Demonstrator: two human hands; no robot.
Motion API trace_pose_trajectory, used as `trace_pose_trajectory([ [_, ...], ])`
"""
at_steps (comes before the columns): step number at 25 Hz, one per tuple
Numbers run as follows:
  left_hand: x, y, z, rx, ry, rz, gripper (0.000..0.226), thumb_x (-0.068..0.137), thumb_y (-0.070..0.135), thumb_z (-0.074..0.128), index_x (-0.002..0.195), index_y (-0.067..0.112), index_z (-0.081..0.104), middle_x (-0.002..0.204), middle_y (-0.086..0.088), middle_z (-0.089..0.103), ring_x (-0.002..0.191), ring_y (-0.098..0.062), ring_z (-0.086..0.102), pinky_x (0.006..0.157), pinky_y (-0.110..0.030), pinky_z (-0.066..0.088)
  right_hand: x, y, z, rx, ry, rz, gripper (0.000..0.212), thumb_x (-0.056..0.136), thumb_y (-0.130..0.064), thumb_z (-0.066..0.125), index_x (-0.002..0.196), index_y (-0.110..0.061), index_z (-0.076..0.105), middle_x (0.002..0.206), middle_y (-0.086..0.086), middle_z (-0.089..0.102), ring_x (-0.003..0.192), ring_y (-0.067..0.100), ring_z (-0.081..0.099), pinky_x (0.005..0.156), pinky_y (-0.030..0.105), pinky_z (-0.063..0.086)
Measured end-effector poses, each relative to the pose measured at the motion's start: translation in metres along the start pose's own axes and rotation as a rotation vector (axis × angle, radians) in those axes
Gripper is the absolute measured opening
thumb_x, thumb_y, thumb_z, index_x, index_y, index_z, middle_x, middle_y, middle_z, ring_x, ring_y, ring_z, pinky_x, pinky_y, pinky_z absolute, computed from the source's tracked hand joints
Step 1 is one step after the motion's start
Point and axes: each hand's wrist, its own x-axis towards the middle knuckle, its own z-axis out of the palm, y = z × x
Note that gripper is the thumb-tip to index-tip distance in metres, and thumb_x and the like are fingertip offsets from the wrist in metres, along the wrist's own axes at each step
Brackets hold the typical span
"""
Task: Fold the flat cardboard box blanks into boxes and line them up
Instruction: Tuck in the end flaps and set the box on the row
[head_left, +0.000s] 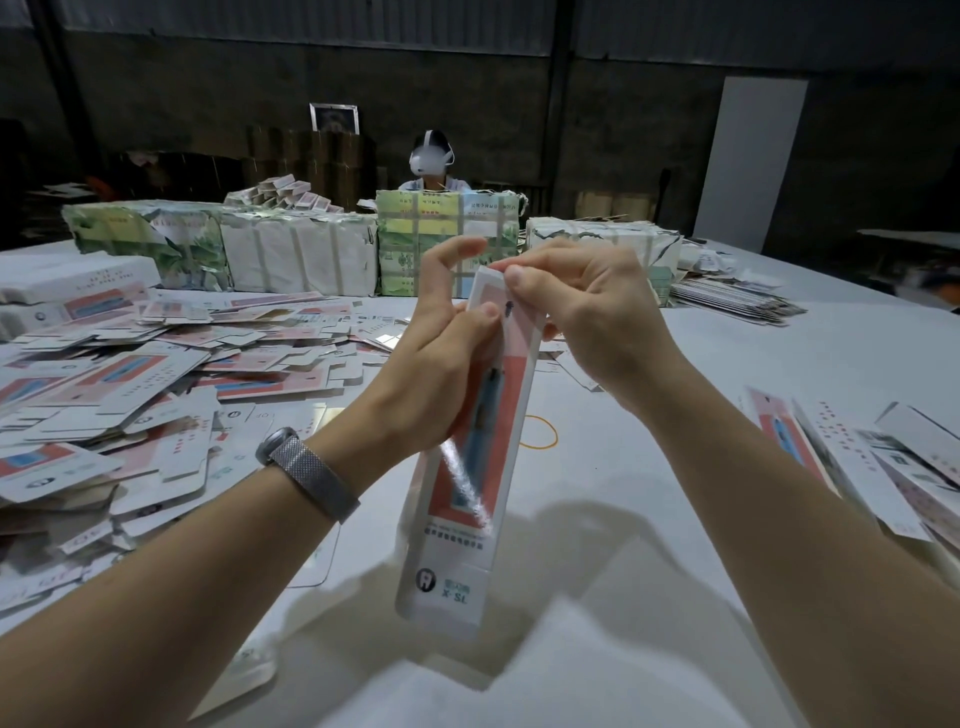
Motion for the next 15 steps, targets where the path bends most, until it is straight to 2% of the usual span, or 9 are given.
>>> trace_pose_trajectory([
  [3, 0.000, 0.001, 0.001, 0.008, 0.019, -0.015, 0.037, 0.101, 0.022, 0.040, 0.135, 0.027, 0.028, 0.104, -0.017, 0.059, 0.070, -0.016, 0.067, 0.065, -0.031, 0.058, -0.002, -0.001, 0.003, -0.043, 0.035, -0.068, 0.012, 0.091, -0.006, 0.065, 0.087, -0.007, 0.076, 0.085, -0.003, 0.067, 0.070, 0.001, 0.062, 0.065, 0.018, 0.050],
  [5, 0.002, 0.002, 0.004, 0.022, 0.070, -0.004, 0.033, 0.100, 0.024, 0.040, 0.131, 0.026, 0.030, 0.105, -0.019, 0.059, 0.072, -0.016, 0.067, 0.066, -0.031, 0.057, -0.002, -0.003, 0.006, -0.037, 0.068, -0.077, 0.012, 0.092, -0.009, 0.065, 0.090, -0.010, 0.077, 0.087, -0.004, 0.066, 0.073, -0.001, 0.062, 0.070, 0.018, 0.050],
  [8, 0.005, 0.002, 0.008, -0.060, 0.143, 0.006, 0.018, 0.109, 0.014, 0.037, 0.123, 0.023, 0.030, 0.104, -0.029, 0.062, 0.078, -0.020, 0.067, 0.070, -0.036, 0.059, -0.003, -0.006, 0.014, -0.207, 0.110, -0.066, 0.020, 0.096, -0.020, 0.061, 0.110, -0.017, 0.076, 0.102, -0.002, 0.061, 0.099, 0.007, 0.059, 0.089, 0.030, 0.051],
  [10, 0.007, 0.004, 0.009, -0.132, 0.169, -0.053, 0.016, 0.110, 0.015, 0.039, 0.119, 0.026, 0.030, 0.102, -0.023, 0.066, 0.082, -0.021, 0.068, 0.070, -0.037, 0.059, -0.003, -0.011, 0.017, -0.312, 0.113, -0.019, 0.029, 0.099, -0.029, 0.055, 0.123, -0.023, 0.070, 0.110, -0.002, 0.049, 0.112, 0.013, 0.050, 0.099, 0.036, 0.046],
  [12, 0.007, 0.007, 0.009, -0.177, 0.165, -0.092, 0.017, 0.110, 0.017, 0.041, 0.118, 0.029, 0.032, 0.098, -0.012, 0.071, 0.080, -0.019, 0.069, 0.067, -0.036, 0.059, -0.003, -0.017, 0.018, -0.354, 0.067, 0.017, 0.043, 0.096, -0.039, 0.049, 0.135, -0.026, 0.061, 0.110, -0.002, 0.041, 0.115, 0.015, 0.046, 0.102, 0.039, 0.045],
  [15, 0.008, 0.011, 0.008, -0.277, 0.189, -0.126, 0.018, 0.109, 0.013, 0.041, 0.116, 0.028, 0.034, 0.095, -0.007, 0.073, 0.075, -0.018, 0.069, 0.060, -0.032, 0.058, -0.002, -0.025, 0.013, -0.373, -0.097, 0.062, 0.064, 0.091, -0.045, 0.049, 0.150, -0.025, 0.040, 0.113, -0.003, 0.035, 0.110, 0.010, 0.048, 0.094, 0.030, 0.050],
])
